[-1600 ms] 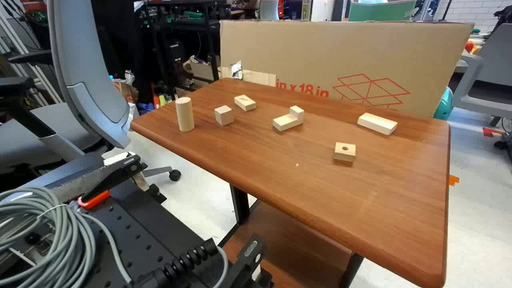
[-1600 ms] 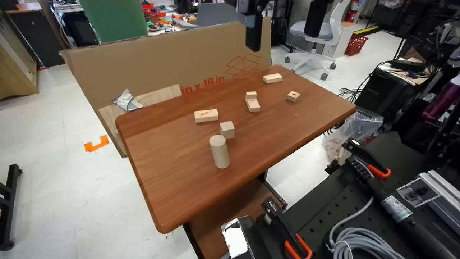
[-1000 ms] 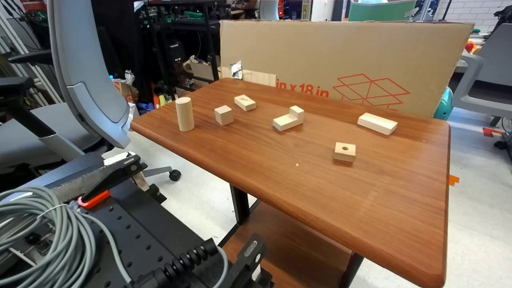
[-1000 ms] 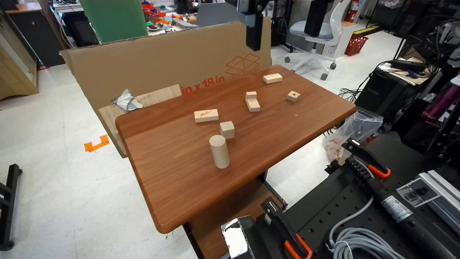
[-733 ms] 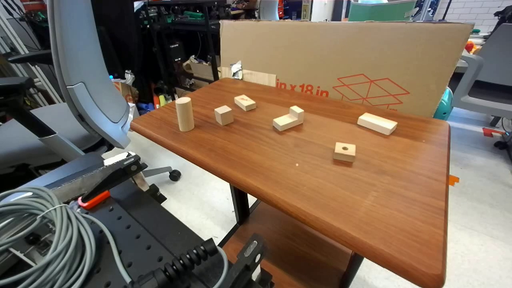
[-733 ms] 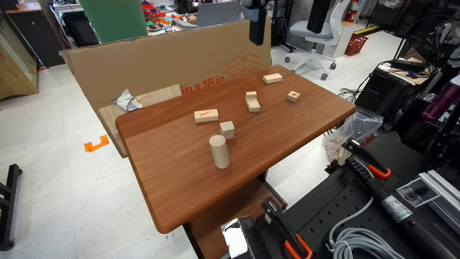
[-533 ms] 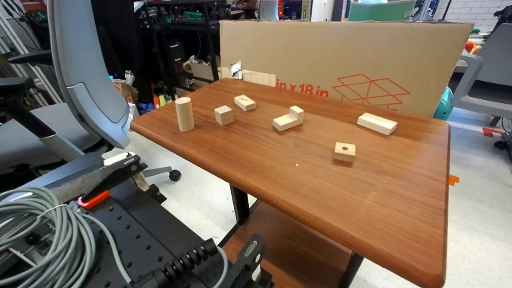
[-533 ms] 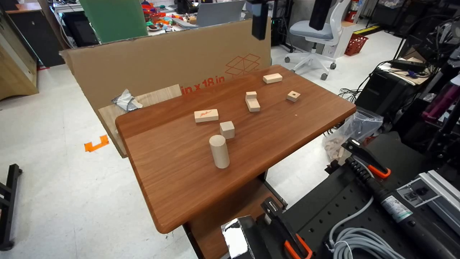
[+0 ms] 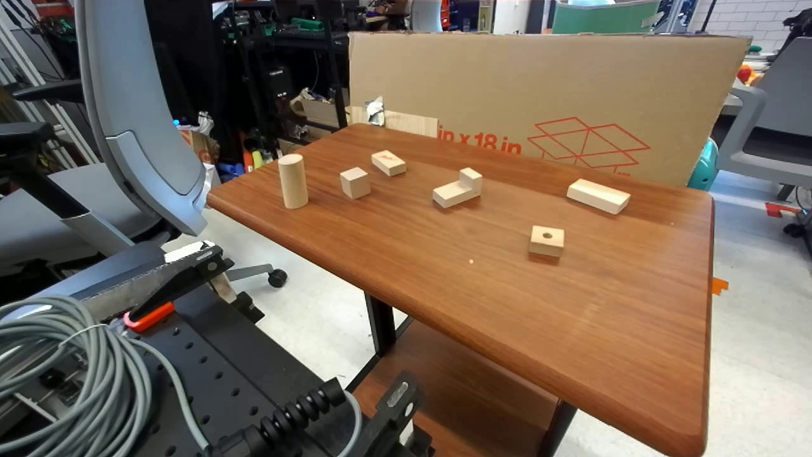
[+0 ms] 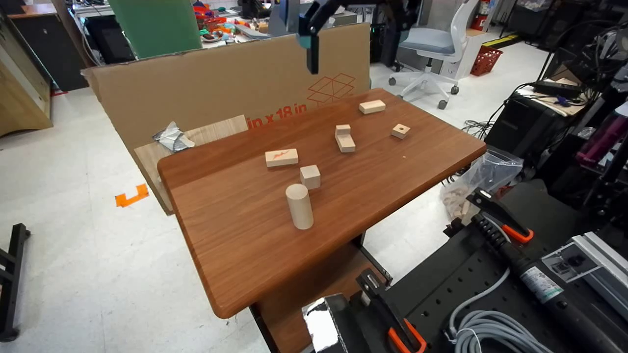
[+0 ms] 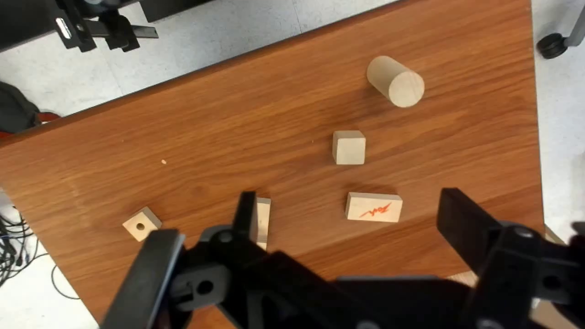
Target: Move the wooden block to the right
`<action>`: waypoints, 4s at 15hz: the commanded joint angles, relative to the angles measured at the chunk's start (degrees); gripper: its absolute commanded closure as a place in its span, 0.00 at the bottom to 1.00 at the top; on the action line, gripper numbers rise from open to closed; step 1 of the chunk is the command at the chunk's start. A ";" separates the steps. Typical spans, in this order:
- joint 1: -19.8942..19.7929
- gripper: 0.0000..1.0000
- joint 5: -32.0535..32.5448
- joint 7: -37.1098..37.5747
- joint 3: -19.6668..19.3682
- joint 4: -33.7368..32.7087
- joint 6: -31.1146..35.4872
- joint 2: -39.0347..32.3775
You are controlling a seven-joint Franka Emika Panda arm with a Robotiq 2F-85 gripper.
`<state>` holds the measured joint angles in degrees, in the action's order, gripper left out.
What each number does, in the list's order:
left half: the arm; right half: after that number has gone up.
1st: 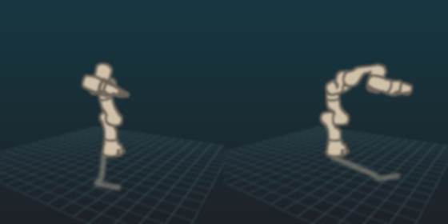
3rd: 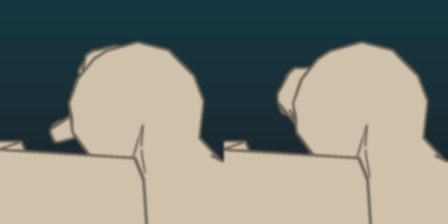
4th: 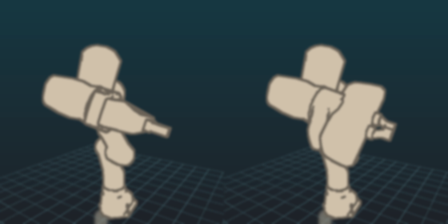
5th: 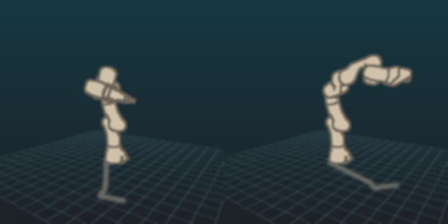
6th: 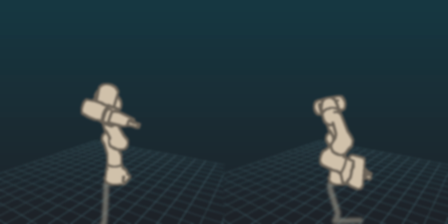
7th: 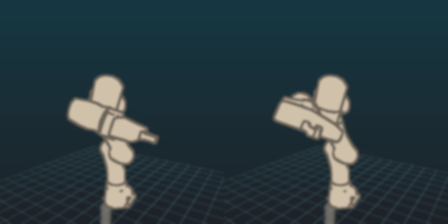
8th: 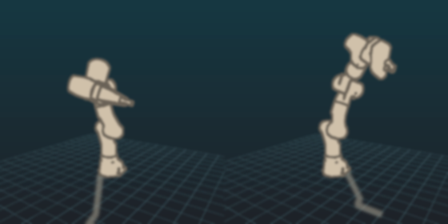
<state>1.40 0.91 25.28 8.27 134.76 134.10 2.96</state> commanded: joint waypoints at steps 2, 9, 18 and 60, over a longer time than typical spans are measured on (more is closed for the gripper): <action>1.44 0.00 3.65 5.19 -1.52 -6.19 3.57 -9.46; 5.02 0.00 8.70 9.54 -5.17 -11.41 1.94 -19.41; 11.04 0.00 12.62 10.75 -9.09 -16.07 0.76 -28.34; -0.43 0.91 5.63 10.03 -15.45 -7.25 9.51 -19.57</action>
<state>2.35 9.94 38.19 -7.99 130.04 143.40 -13.93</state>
